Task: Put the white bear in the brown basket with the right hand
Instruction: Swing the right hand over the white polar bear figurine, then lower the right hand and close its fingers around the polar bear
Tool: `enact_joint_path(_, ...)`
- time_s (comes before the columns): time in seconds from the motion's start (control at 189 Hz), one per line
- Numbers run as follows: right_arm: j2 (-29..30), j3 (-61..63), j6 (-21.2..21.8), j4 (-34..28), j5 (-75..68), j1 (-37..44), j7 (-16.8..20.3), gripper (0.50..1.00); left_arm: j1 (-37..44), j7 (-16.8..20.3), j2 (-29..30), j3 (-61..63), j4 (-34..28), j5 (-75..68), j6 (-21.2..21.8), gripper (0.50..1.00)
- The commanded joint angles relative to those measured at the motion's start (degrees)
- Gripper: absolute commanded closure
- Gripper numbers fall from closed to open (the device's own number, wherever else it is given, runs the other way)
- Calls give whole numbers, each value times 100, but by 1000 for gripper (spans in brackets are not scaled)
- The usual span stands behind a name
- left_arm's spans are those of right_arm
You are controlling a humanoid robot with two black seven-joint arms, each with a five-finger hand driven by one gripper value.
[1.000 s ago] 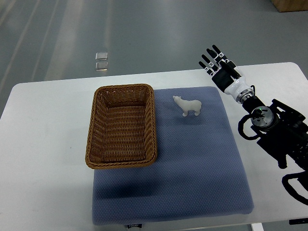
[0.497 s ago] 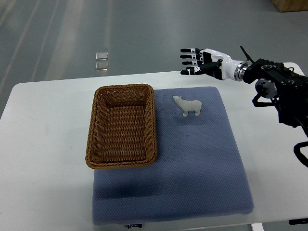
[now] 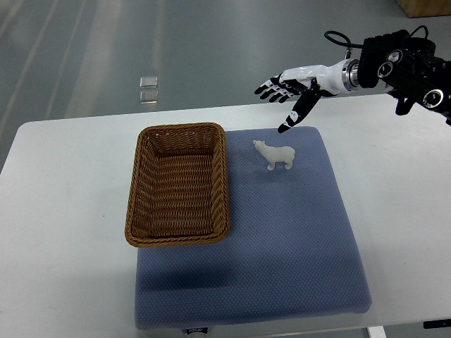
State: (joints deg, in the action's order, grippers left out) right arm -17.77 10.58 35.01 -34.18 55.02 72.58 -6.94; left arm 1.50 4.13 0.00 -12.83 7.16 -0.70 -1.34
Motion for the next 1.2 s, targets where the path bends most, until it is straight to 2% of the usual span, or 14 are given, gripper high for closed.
enact_joint_path(0.0,45,-12,-1,-36,220,-60,140,570,-1,0,0,-1,-4,0,2,500)
enact_joint_path(0.413,247,-267,-714,-45,290,-438,193,574,-1,0,0,-1,-4,0,2,500)
enact_joint_path(0.709,379,-276,-969,-45,299,-666,246,589,-1,0,0,-9,-4,0,2,500)
enact_joint_path(0.825,388,-294,-1031,-45,308,-736,246,630,-1,0,0,-1,5,0,2,500)
enact_joint_path(1.111,397,-364,-1127,-36,343,-868,237,683,8,0,0,-9,-4,0,2,500)
enact_joint_path(1.196,397,-417,-1207,-36,343,-877,237,715,8,0,0,-9,-4,0,2,500)
